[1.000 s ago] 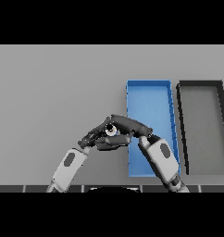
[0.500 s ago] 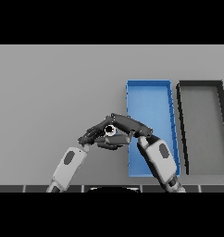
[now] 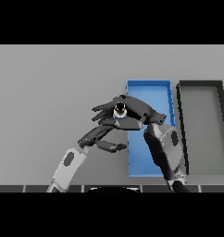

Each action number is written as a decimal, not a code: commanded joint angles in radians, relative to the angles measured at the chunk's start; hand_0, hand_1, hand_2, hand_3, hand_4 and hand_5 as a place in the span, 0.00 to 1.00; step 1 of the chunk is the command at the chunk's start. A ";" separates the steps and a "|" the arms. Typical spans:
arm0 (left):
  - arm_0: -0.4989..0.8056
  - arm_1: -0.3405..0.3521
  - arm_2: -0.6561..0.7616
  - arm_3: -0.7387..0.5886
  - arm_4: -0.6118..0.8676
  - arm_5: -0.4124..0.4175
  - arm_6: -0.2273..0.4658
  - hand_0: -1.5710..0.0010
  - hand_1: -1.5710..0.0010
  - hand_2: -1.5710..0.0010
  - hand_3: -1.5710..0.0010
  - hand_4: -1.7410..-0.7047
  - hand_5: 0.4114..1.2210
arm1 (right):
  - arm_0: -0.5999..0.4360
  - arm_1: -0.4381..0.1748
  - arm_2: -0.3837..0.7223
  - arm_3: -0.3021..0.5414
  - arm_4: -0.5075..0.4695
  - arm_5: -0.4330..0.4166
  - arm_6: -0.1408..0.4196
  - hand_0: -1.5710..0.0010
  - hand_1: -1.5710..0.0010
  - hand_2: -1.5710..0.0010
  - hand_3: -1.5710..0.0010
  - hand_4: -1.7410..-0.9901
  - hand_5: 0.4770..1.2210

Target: Pick up the blue pipe and place it into the blue bin.

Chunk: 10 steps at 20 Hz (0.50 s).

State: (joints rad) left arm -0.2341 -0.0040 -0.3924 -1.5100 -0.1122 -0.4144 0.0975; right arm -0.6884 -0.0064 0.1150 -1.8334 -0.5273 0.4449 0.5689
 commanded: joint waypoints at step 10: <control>0.023 0.024 0.002 -0.043 -0.004 0.004 -0.002 1.00 1.00 1.00 1.00 0.76 0.07 | -0.263 -0.171 -0.257 0.248 0.049 -0.146 -0.072 0.00 0.00 0.00 0.00 0.32 1.00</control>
State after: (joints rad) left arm -0.2110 0.0204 -0.3901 -1.5529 -0.1160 -0.4099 0.0948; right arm -0.9511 -0.1780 -0.1425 -1.5844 -0.4774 0.2993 0.4984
